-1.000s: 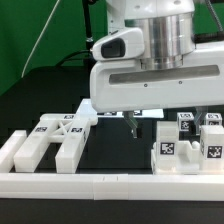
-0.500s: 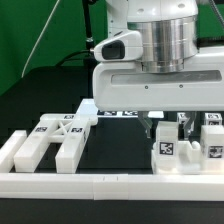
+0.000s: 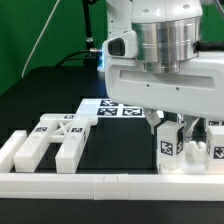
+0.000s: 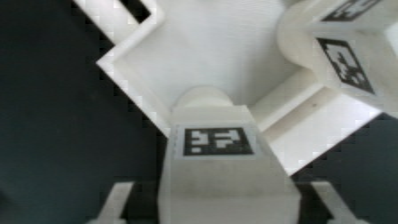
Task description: Assemble chair
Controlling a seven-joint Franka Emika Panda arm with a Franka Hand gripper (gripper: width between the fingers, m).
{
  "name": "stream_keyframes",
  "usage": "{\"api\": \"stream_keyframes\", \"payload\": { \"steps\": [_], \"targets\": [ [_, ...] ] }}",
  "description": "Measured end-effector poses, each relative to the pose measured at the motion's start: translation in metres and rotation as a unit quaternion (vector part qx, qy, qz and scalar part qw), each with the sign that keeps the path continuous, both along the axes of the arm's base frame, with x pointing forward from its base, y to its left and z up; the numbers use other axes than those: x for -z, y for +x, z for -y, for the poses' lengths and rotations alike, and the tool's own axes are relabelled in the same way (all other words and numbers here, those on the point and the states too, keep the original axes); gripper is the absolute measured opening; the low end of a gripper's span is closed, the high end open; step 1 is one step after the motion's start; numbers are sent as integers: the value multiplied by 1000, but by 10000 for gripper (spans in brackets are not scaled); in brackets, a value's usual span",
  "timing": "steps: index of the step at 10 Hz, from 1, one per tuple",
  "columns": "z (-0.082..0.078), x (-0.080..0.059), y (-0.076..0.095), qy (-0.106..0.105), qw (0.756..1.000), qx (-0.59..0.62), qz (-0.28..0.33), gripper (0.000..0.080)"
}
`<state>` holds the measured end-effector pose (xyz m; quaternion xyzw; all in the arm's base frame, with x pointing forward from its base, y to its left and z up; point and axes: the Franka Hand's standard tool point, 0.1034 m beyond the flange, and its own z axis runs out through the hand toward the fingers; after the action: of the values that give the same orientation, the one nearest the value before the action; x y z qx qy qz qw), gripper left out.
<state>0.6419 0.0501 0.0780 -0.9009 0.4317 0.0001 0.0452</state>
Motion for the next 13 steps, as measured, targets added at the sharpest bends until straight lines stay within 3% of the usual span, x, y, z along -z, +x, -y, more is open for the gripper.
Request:
{"api": "stream_keyframes", "payload": {
  "steps": [2, 5, 6, 7, 8, 10, 13],
  "targets": [
    [3, 0, 1, 25, 987, 161, -9, 287],
    [2, 0, 2, 32, 983, 181, -8, 356],
    [2, 0, 2, 31, 987, 160, -6, 534],
    [3, 0, 2, 28, 995, 100, 0, 534],
    [4, -1, 3, 23, 1000, 17, 10, 629],
    [2, -2, 3, 15, 991, -128, 25, 643],
    [4, -2, 3, 9, 974, -224, 34, 649]
  ]
}}
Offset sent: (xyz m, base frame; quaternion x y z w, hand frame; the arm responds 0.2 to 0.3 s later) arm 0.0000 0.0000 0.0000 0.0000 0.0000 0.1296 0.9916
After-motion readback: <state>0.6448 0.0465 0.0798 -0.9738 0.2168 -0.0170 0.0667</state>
